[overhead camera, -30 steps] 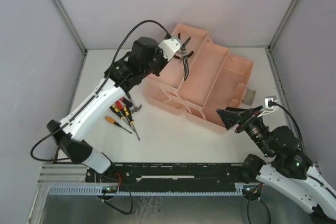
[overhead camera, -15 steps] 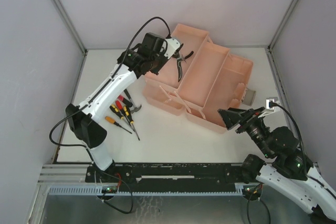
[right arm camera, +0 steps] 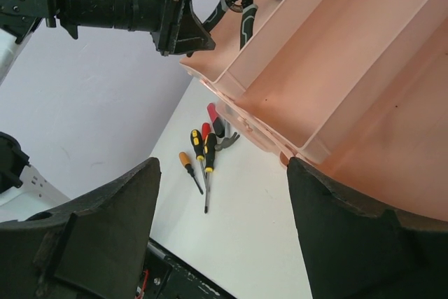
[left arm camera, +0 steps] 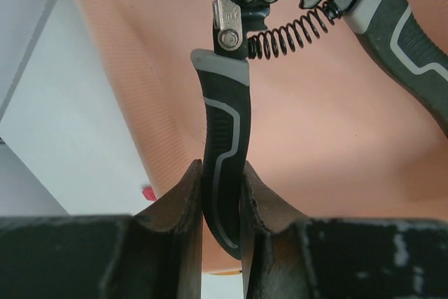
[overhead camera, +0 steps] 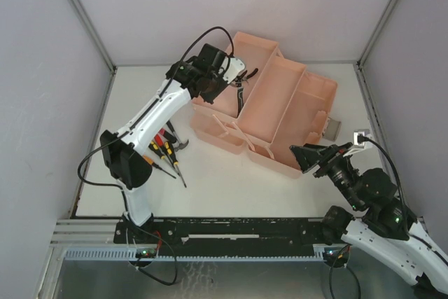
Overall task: Pack the tool kit
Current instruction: Place the pliers at the center of the board.
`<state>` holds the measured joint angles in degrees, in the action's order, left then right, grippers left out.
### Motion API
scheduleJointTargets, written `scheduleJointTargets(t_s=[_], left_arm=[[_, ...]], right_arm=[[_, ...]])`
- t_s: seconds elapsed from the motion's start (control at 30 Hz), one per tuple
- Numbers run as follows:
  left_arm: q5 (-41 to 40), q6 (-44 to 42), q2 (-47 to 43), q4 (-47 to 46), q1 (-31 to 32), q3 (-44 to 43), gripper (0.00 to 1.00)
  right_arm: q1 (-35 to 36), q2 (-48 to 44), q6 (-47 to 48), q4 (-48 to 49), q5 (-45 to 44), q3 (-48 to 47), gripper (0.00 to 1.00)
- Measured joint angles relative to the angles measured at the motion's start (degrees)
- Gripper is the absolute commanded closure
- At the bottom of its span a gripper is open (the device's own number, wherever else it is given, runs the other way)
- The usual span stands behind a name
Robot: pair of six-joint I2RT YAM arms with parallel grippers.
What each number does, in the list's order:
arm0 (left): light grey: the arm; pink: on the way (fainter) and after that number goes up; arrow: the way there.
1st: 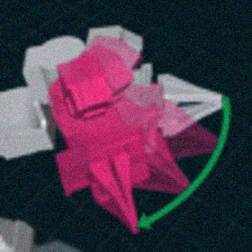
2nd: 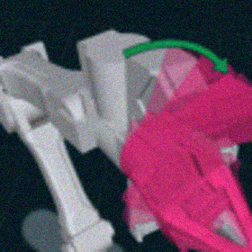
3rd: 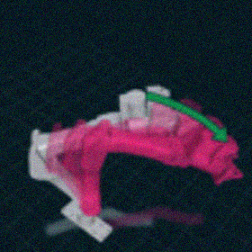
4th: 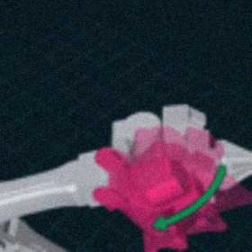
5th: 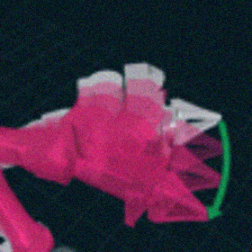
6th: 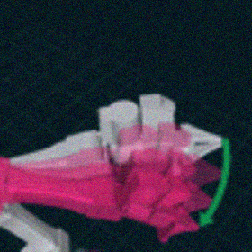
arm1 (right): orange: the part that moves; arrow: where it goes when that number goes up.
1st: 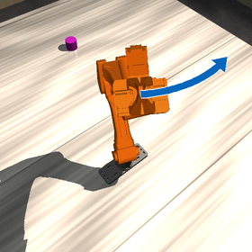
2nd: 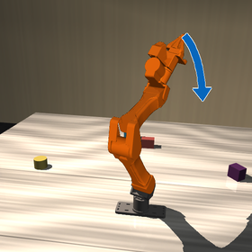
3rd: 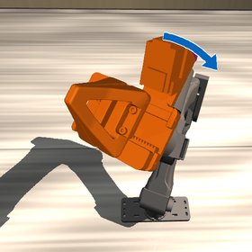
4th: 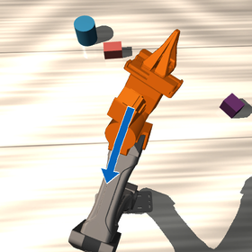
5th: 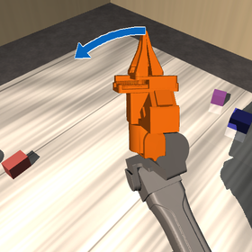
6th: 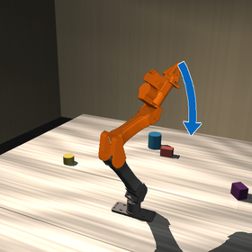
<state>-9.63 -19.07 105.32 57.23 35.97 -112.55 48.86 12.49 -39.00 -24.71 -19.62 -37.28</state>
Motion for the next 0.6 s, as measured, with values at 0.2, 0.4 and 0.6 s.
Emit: scheduleJointTargets(t_s=[0.2, 0.4, 0.6], left_arm=[[1.09, 0.02, 2.86, 3.54, -0.17, -3.08, 0.91], [1.53, -0.02, 2.86, 5.95, -0.15, -3.87, 0.82], [2.56, -0.02, 2.95, 8.59, -0.26, -5.18, 0.73]], right_arm=[[-0.02, 0.52, 0.02, 0.0, 0.0, 0.0, 0.26], [-0.04, 0.48, 0.0, -0.11, -0.39, 0.0, 0.25], [-0.04, -0.17, -0.39, -1.09, -1.09, 0.0, 0.25]])
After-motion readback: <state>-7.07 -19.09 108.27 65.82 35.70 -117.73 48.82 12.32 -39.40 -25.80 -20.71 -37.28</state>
